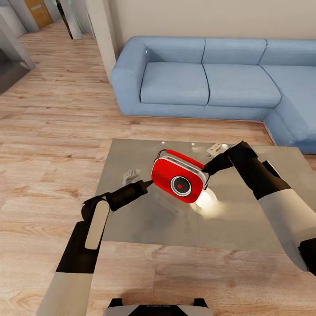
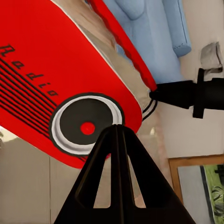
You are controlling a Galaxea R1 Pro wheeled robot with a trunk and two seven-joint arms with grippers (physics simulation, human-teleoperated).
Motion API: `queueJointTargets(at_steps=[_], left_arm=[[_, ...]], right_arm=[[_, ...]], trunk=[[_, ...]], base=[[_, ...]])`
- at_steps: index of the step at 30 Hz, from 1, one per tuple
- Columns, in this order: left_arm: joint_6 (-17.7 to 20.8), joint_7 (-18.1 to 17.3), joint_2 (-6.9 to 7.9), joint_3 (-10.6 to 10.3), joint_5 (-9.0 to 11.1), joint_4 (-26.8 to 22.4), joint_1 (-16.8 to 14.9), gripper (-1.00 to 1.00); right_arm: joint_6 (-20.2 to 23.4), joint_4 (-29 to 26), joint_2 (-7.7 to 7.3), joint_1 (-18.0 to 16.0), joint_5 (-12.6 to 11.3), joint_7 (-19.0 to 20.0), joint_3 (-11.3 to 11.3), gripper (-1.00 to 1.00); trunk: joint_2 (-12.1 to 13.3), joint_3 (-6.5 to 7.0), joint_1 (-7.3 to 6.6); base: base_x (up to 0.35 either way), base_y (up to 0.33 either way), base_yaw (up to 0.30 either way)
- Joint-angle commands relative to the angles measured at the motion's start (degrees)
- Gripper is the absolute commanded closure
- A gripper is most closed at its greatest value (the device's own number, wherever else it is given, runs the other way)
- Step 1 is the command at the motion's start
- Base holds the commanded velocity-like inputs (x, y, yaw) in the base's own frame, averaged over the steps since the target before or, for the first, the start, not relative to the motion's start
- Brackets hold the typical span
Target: Turn on the radio receiver that's on the table in the living room.
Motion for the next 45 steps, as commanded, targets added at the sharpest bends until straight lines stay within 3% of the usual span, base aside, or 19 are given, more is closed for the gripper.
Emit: queueJointTargets(at_steps=[1, 7, 23, 29, 37, 45], left_arm=[[-0.3, 0.1, 0.00, 0.0, 0.1, 1.6, -0.9, 1.00], [-4.1, 0.3, 0.00, 0.1, 0.1, 8.9, -4.3, 1.00], [-8.4, 0.2, 0.00, -0.1, 0.0, 17.1, -4.9, 1.00], [-11.7, 0.2, 0.00, -0.7, 0.5, 23.8, -7.7, 1.00], [-12.9, 0.3, 0.00, -4.1, 4.2, 25.0, -8.2, 1.00], [-13.6, 0.3, 0.00, -4.6, 5.2, 25.0, -8.2, 1.00]], right_arm=[[0.1, 0.0, 0.00, 0.0, -0.4, 0.0, 0.0, 1.00], [0.1, 0.0, -0.01, 0.0, -0.4, 0.0, 0.0, 1.00], [0.1, -0.1, 0.00, 0.0, -0.4, 0.0, 0.0, 1.00], [0.1, -0.1, 0.08, 0.0, -0.4, 0.0, 0.0, 1.00], [0.2, -0.3, 0.78, 0.0, -0.5, 0.0, 0.1, 1.00], [1.5, -0.4, 2.46, 0.0, -0.3, -0.1, 0.3, 1.00]], trunk=[[0.0, 0.00, -0.01], [0.0, 0.00, -0.01], [0.0, 0.00, -0.01], [0.0, 0.00, -0.01], [0.0, 0.00, -0.01], [0.0, 0.00, -0.01]], base=[[0.000, 0.000, 0.000], [0.000, 0.000, 0.000], [0.000, 0.000, 0.000], [0.000, 0.000, 0.000], [0.000, 0.000, 0.000], [0.000, 0.000, 0.000]])
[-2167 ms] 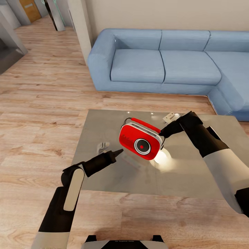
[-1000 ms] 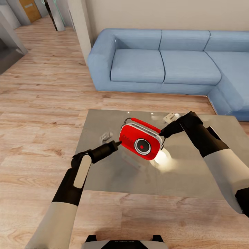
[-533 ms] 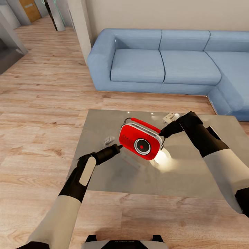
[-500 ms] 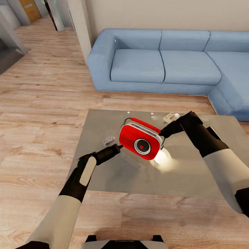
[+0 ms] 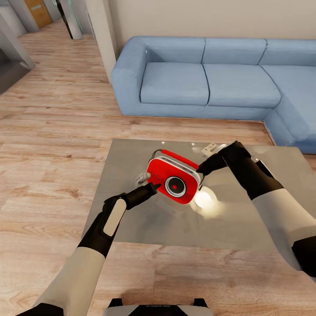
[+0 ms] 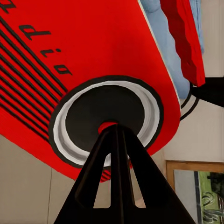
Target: Turn on the radio receiver that's on the table in the living room.
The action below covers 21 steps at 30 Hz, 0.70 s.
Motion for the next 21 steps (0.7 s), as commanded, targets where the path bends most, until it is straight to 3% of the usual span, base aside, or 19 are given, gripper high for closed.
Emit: queueJointTargets(at_steps=[1, 13, 21], left_arm=[[0.0, 0.0, 0.00, 0.0, 0.0, 0.0, 0.0, 1.00], [-0.2, 0.0, 0.00, -0.1, 0.1, 0.5, 0.0, 1.00], [-2.6, 0.1, 0.00, -0.2, 0.0, 3.0, 0.0, 1.00]], right_arm=[[0.7, -0.1, 0.14, 0.0, -0.4, 0.0, 0.0, 1.00], [2.1, -0.6, 0.40, 0.0, -0.8, 0.1, 0.0, 1.00], [2.2, -0.6, 0.45, 0.0, -0.8, 1.1, 0.0, 1.00]], trunk=[[0.0, 0.00, 0.00], [0.0, 0.00, 0.00], [0.0, 0.00, 0.00]], base=[[0.000, 0.000, 0.000], [0.000, 0.000, 0.000], [0.000, 0.000, 0.000]])
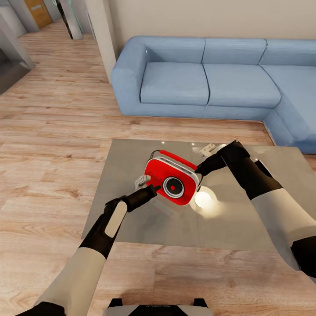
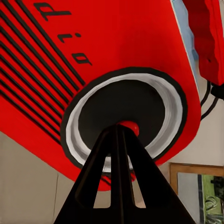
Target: Turn on the radio receiver that's on the table in the living room.
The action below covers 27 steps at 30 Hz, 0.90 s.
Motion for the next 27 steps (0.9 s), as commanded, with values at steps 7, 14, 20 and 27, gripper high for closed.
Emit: queueJointTargets(at_steps=[7, 14, 20, 27], left_arm=[[-0.4, 0.0, 0.00, 0.0, 0.0, 0.4, 0.0, 1.00], [-0.4, 0.0, 0.00, -0.1, 0.1, 0.7, -0.1, 1.00], [-3.3, 0.0, 0.00, -1.3, 0.8, 3.1, -0.1, 1.00], [-4.2, 0.0, 0.00, -6.1, 5.3, 4.4, -0.1, 1.00]], right_arm=[[0.2, 0.0, 0.01, 0.0, -0.6, 0.2, 0.1, 1.00], [0.3, 0.0, 0.01, 0.0, -0.6, 0.1, 0.1, 1.00], [0.3, 0.0, 0.01, 0.0, -0.5, 0.1, 0.1, 1.00], [0.4, 0.1, 0.84, 0.0, -0.4, 0.0, 0.1, 1.00]], trunk=[[0.0, 0.00, 0.00], [0.0, 0.00, 0.00], [0.0, 0.00, 0.00], [0.0, 0.00, 0.00]], base=[[0.000, 0.000, 0.000], [0.000, 0.000, 0.000], [0.000, 0.000, 0.000], [0.000, 0.000, 0.000]])
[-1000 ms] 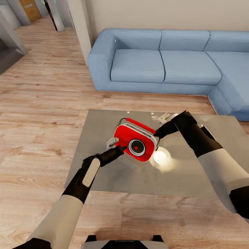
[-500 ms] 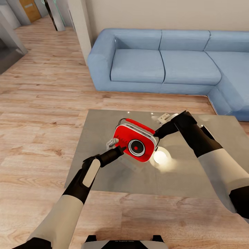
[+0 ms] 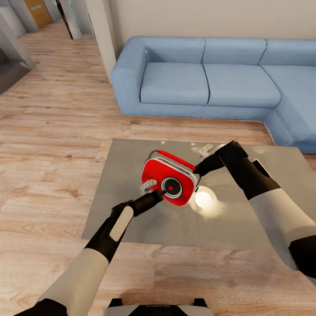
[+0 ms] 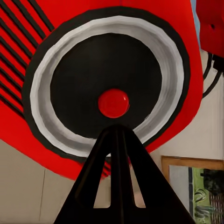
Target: Turn on the radio receiver that's on the table in the living room.
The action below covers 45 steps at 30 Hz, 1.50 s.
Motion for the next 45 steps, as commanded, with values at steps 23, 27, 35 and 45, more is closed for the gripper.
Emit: queueJointTargets(at_steps=[23, 27, 35, 45], left_arm=[[-1.9, 0.3, 0.00, -1.4, 2.6, 0.0, 0.0, 1.00], [-1.9, 0.3, 0.00, -1.4, 2.6, 0.1, 0.0, 1.00], [-2.0, 0.3, 0.00, -1.3, 2.7, 0.5, -1.7, 1.00], [-4.7, 0.3, 0.00, -1.3, 2.7, 3.2, -1.9, 1.00]], right_arm=[[0.9, 0.0, 0.50, 0.0, -0.2, 0.0, 0.0, 1.00], [1.0, 0.0, 0.48, 0.0, -0.3, 0.0, 0.8, 1.00], [1.1, 0.0, 0.47, 0.0, -0.4, 0.1, 2.9, 1.00], [1.1, 0.0, 0.47, 0.0, -0.4, 0.1, 3.0, 1.00]], trunk=[[0.0, 0.00, 0.00], [0.0, 0.00, 0.00], [0.0, 0.00, 0.00], [0.0, 0.00, 0.00]], base=[[0.000, 0.000, 0.000], [0.000, 0.000, 0.000], [0.000, 0.000, 0.000], [0.000, 0.000, 0.000]])
